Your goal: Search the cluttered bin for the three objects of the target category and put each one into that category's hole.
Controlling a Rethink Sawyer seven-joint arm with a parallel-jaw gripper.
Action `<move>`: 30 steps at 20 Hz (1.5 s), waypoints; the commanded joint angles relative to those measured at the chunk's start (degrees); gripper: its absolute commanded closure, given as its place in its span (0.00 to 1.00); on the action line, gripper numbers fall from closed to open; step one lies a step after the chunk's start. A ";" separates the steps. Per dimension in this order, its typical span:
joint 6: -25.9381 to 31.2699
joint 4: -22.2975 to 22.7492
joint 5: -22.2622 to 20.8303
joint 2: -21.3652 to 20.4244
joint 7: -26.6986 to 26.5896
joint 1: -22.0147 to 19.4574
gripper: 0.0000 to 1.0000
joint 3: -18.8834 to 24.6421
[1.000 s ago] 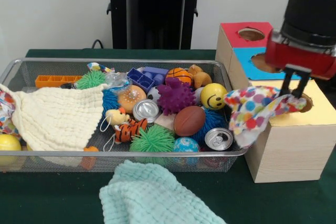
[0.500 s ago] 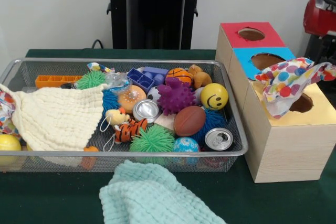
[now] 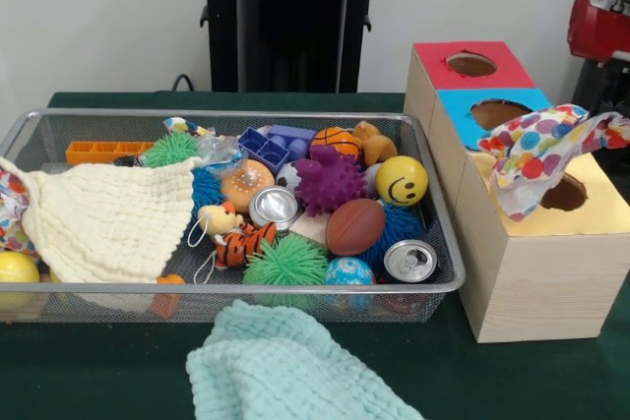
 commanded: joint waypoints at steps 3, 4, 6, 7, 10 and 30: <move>-4.75 9.62 3.31 1.65 13.02 -3.23 1.00 5.24; -5.98 10.34 3.04 1.49 12.68 -3.05 1.00 5.19; -6.20 11.51 3.32 1.02 13.38 -2.49 1.00 4.75; -5.58 12.13 3.84 0.78 14.14 -2.28 1.00 4.55; -6.75 13.94 3.77 0.18 13.61 -2.06 1.00 4.31; -8.23 14.66 3.69 1.78 13.14 -1.35 1.00 4.15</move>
